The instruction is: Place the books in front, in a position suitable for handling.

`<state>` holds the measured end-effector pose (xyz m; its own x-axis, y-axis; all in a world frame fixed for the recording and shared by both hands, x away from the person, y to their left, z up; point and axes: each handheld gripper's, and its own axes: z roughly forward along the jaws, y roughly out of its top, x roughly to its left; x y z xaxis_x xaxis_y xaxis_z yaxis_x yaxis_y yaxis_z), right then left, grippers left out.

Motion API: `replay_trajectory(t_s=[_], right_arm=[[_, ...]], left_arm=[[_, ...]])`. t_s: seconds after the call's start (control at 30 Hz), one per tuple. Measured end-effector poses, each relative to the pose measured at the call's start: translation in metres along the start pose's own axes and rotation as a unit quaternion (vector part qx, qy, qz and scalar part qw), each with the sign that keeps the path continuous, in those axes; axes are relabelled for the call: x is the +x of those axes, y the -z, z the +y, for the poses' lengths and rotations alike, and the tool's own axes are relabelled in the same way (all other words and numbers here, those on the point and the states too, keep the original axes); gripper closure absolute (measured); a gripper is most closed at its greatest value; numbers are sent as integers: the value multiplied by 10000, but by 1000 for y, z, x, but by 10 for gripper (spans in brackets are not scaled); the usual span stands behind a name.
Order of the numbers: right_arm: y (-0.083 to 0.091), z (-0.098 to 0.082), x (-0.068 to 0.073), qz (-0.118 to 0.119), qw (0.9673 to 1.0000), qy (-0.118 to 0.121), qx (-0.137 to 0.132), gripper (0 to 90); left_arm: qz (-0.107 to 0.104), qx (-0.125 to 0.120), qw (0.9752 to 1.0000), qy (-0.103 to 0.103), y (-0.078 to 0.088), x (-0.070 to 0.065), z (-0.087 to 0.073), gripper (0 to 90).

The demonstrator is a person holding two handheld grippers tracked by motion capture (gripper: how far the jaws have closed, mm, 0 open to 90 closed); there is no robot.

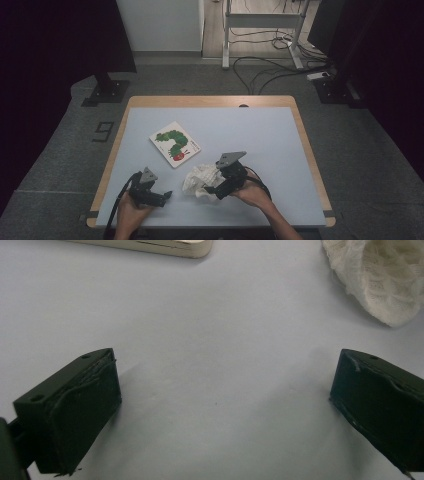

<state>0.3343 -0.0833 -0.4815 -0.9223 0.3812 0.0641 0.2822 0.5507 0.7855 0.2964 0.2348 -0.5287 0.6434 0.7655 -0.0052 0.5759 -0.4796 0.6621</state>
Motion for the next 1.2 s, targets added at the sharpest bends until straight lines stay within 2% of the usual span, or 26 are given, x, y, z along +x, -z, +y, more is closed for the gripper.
replay_trajectory(t_s=[0.2, 0.5, 0.63, 0.8, 0.87, 0.93, 0.97, 1.0, 1.03, 1.07, 1.1, 1.2], right_arm=[[-20, 2, 2, -1, 9998, 114, 137, 0], [-44, -4, 2, 65, 9996, 64, 279, 0], [-56, -5, 4, 46, 9992, 182, 362, 6], [-67, -5, 7, -30, 9981, 341, 511, 142], [-67, -5, 6, -40, 9984, 271, 489, 203], [-66, -5, 6, -63, 9986, 247, 470, 301], [-66, -5, 6, -63, 9986, 247, 470, 301], [-64, -5, 6, -74, 9986, 251, 461, 429], [-62, -5, 6, -105, 9986, 246, 450, 489], [-62, -5, 6, -105, 9986, 246, 450, 489], [-61, -4, 6, -130, 9986, 242, 459, 563], [-59, -3, 8, -195, 9982, 308, 474, 626]], left_arm=[[0, 1, 10000, -2, 0, 0, 0, 0], [3, 1, 10000, 1, 0, 0, 0, 0], [7, 3, 10000, 0, 0, 0, 0, 0], [4, 2, 10000, 0, 0, 0, 0, 0], [4, 2, 10000, 0, 0, 0, 0, 0], [2, 2, 10000, -1, 0, 0, 0, 0], [3, 2, 10000, 0, 0, 0, 0, 0], [4, 1, 10000, 1, 0, 0, 0, 0], [4, 0, 10000, 0, 0, 0, 0, 0], [4, 0, 10000, 0, 0, 0, 0, 0], [3, 0, 10000, 0, 0, 0, 0, 0], [1, 4, 10000, -3, 0, 0, 0, 0]])
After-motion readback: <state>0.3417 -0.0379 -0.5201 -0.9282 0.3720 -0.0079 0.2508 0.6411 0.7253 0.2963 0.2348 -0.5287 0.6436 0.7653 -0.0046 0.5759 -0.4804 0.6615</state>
